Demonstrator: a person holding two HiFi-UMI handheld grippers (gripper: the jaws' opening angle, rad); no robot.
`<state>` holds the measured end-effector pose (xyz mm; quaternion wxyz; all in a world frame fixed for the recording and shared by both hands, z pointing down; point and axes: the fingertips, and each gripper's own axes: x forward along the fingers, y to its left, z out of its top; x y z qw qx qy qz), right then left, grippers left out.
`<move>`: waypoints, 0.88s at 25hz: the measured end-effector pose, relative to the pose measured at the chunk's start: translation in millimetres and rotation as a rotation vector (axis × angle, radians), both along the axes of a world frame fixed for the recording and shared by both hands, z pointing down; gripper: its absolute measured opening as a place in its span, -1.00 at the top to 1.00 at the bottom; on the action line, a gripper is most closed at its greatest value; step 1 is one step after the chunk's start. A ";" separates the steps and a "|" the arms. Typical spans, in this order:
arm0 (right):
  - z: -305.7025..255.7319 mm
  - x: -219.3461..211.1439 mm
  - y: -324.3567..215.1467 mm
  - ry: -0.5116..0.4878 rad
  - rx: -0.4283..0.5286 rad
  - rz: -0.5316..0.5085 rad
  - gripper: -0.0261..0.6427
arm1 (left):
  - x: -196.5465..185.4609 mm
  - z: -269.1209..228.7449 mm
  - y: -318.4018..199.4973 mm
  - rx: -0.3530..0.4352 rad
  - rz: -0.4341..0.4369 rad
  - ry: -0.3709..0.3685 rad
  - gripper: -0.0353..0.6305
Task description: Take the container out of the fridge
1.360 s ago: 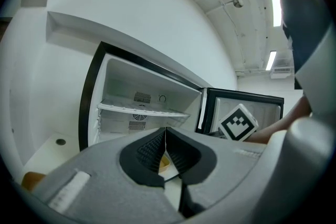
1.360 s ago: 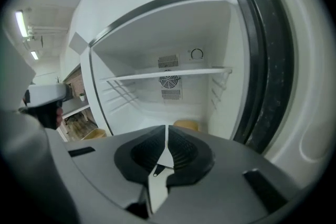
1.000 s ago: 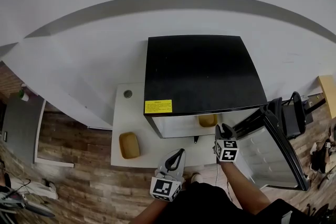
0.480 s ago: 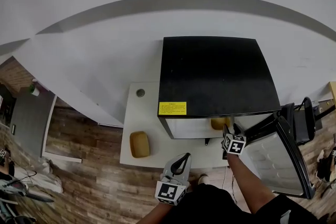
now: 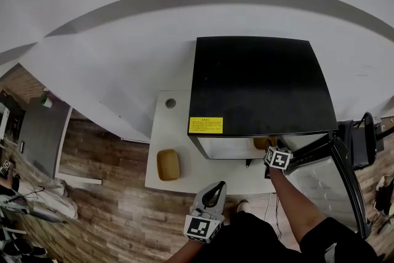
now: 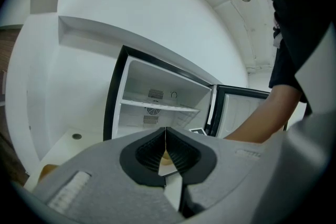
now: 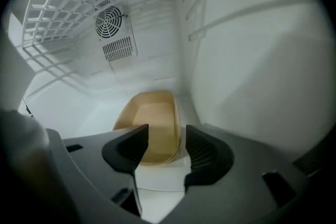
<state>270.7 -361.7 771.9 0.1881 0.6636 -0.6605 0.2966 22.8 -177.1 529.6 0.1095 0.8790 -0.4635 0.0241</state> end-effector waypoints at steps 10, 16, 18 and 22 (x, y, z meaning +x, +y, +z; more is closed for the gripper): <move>17.3 1.6 -5.8 0.058 -0.050 -0.008 0.31 | -15.3 9.3 4.9 -0.034 -0.061 -0.022 0.85; 21.7 4.9 -8.7 0.036 -0.053 0.030 0.32 | -22.9 7.2 5.8 -0.052 -0.091 -0.035 0.85; 23.2 5.2 -10.4 0.027 -0.055 0.037 0.32 | -23.2 10.4 8.3 -0.044 -0.085 -0.037 0.85; 26.4 4.0 -11.4 -0.012 -0.068 0.045 0.34 | -24.6 10.4 10.4 -0.041 -0.086 -0.046 0.85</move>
